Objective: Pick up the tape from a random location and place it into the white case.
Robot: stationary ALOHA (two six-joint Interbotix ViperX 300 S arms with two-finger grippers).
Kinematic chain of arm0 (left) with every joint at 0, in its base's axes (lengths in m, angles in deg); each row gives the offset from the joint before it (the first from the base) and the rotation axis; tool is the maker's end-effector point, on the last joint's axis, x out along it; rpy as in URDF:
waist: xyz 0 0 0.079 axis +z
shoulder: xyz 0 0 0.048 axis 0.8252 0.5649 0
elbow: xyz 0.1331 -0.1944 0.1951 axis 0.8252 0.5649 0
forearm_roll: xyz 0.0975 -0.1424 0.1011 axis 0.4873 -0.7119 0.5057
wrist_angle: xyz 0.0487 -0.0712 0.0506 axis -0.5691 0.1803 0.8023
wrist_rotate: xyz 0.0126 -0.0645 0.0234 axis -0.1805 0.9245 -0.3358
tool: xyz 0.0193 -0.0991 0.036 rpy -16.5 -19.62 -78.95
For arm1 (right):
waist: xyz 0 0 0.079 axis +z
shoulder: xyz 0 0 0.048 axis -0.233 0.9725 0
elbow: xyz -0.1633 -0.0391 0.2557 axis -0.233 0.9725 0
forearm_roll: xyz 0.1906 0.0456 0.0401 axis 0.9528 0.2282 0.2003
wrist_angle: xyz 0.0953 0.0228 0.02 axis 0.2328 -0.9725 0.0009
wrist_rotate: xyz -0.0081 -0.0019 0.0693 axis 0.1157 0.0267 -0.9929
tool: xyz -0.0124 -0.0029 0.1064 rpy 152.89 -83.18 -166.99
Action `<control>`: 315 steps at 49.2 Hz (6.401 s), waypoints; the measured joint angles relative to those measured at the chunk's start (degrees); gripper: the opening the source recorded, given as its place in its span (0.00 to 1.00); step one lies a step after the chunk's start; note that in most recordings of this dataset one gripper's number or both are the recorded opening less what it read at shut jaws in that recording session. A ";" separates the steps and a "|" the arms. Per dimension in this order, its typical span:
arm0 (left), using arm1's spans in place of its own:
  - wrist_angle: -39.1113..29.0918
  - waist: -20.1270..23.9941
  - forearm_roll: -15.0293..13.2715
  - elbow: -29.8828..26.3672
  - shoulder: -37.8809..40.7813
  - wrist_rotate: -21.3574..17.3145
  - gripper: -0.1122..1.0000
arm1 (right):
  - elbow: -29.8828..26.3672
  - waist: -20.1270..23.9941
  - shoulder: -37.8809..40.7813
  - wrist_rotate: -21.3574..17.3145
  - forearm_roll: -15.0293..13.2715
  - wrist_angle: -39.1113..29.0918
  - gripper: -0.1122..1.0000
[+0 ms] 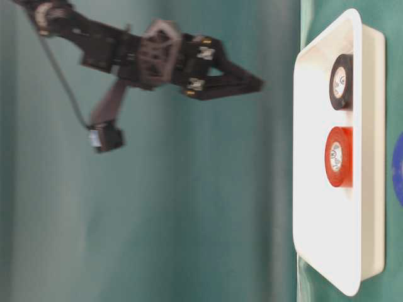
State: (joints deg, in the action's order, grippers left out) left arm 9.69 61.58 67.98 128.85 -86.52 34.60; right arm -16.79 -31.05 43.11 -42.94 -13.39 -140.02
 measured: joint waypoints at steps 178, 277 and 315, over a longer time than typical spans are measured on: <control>-0.97 -0.44 0.09 0.09 -1.49 0.09 0.99 | 42.45 21.62 -42.10 -16.35 -6.77 42.10 0.84; 6.50 -10.55 -0.18 -1.14 7.12 5.62 0.99 | 44.21 18.90 -42.98 -16.44 -6.86 44.65 0.84; 8.96 -9.76 -0.18 -22.41 32.52 5.01 0.99 | 44.21 18.90 -42.98 -16.44 -6.77 44.56 0.84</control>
State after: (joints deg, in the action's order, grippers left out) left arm 18.66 51.83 67.81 106.44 -54.00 39.61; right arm 27.42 -12.15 0.13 -59.38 -20.16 -95.46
